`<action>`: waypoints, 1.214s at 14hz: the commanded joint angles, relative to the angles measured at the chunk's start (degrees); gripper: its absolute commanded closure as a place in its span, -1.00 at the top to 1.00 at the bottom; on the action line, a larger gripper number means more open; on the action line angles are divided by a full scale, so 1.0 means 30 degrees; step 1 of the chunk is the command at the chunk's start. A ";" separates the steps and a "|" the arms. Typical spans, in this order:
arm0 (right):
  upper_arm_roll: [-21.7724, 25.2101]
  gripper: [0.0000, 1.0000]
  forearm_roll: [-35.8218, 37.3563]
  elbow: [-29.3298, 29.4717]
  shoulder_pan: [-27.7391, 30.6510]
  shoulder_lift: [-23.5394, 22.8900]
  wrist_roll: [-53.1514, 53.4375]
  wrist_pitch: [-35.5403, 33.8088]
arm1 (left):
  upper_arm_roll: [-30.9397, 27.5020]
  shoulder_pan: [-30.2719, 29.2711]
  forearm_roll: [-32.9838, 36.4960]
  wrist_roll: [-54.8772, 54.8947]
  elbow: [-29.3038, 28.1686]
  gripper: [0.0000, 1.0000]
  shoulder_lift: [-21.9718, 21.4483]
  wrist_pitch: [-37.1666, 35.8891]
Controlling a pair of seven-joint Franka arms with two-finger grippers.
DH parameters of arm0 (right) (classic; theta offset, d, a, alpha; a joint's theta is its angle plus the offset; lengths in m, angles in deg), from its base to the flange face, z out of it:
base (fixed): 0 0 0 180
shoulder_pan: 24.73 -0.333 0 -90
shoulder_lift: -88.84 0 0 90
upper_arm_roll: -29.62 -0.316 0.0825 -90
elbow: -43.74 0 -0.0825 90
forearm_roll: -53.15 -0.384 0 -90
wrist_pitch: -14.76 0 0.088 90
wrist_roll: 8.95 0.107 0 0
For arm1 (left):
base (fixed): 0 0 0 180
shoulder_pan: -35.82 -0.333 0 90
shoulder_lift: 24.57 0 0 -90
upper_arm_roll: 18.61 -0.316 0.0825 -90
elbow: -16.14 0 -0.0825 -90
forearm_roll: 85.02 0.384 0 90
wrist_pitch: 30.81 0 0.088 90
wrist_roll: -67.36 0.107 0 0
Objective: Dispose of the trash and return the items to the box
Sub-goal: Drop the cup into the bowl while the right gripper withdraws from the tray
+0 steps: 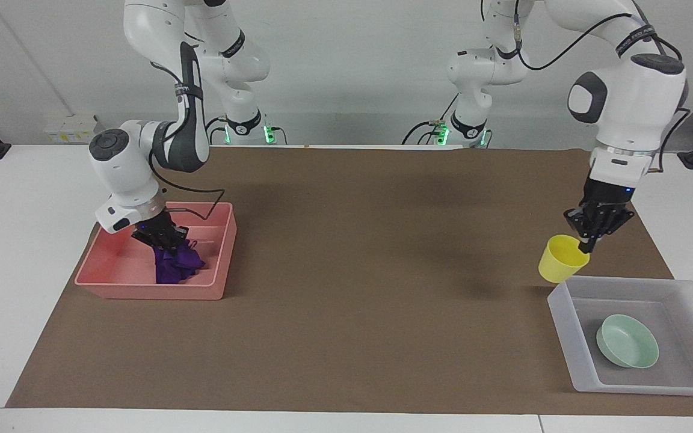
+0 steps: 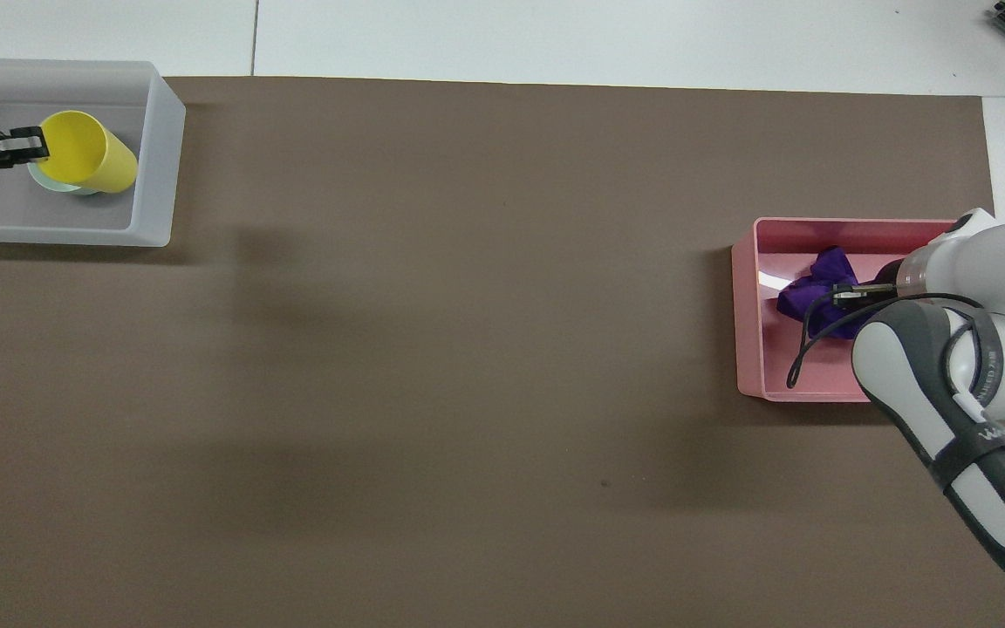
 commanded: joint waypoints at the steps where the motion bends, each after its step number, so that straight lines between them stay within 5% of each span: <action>1: -0.0179 0.40 -0.0117 -0.0109 0.0117 0.0096 0.0459 0.0125 | 0.0218 -0.1194 0.0200 0.0831 0.3040 -1.00 0.2270 -0.0836; 2: -0.0208 0.99 -0.0117 -0.0080 0.0116 0.0154 0.0488 0.0066 | 0.0247 -0.1575 0.0170 0.1154 0.3479 -1.00 0.2797 -0.0778; 12: -0.0442 1.00 0.0205 0.1910 -0.1261 0.2729 0.3447 -0.4616 | 0.0277 -0.3364 -0.0006 0.3177 0.6354 -1.00 0.5496 -0.0368; 17: -0.0443 1.00 0.0147 0.5829 -0.1115 0.2967 0.2514 -1.0060 | 0.0365 -0.4156 -0.1202 0.3237 0.7849 -1.00 0.7283 -0.0309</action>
